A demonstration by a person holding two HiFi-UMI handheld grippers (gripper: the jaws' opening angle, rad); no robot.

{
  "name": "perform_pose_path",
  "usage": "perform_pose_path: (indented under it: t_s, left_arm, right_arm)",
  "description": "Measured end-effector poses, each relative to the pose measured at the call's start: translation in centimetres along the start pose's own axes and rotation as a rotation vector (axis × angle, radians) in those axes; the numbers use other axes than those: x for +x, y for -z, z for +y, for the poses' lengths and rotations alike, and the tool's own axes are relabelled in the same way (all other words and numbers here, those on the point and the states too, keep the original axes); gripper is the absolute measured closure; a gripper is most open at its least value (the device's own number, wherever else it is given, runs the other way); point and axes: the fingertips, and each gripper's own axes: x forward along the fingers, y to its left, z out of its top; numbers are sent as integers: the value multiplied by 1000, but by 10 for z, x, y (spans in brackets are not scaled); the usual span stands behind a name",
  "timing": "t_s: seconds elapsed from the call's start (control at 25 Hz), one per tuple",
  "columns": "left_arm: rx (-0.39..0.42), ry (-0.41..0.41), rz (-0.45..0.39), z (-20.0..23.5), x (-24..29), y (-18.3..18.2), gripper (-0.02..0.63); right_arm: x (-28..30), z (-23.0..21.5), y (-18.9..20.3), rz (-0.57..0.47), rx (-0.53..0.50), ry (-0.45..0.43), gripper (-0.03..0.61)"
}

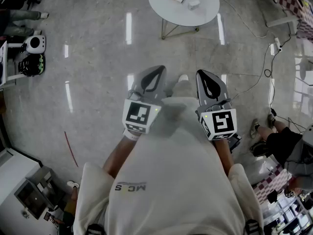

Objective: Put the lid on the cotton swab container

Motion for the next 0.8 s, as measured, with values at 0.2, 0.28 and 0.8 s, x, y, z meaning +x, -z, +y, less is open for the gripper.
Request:
perform_pose_path:
  t_s: [0.2,0.28,0.8]
  left_arm:
    - [-4,-19,6,-18,28,-17,614]
    - [7,-23,9,-25,38,-27,614]
    - [-21,-69,59,-50,106,-33,614]
  right_arm:
    - [-4,-43,-10,-6,-1,-7,577]
    - [-5,-57,-10,1,14,-10,577]
    - [3,-131,16,75,21,-117,578]
